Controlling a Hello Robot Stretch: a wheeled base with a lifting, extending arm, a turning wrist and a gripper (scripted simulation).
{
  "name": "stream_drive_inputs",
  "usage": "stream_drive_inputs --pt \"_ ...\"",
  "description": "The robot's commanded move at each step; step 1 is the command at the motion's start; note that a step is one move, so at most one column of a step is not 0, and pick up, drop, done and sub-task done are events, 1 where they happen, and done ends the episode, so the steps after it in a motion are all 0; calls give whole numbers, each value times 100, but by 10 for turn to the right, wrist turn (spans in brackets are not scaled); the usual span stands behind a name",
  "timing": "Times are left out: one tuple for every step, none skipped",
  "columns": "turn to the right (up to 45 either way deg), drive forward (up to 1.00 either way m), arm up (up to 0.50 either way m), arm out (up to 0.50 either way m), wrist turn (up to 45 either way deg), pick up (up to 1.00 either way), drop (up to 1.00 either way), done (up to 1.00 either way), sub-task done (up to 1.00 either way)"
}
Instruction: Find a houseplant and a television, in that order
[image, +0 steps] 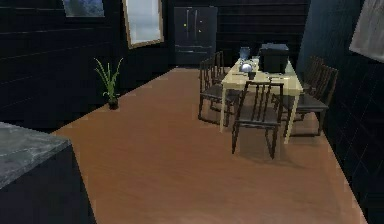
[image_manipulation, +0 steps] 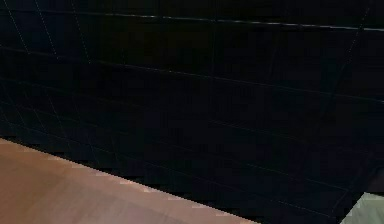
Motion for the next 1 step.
stream_drive_inputs --pt "0 95 0 0 0 0 0 0 0"
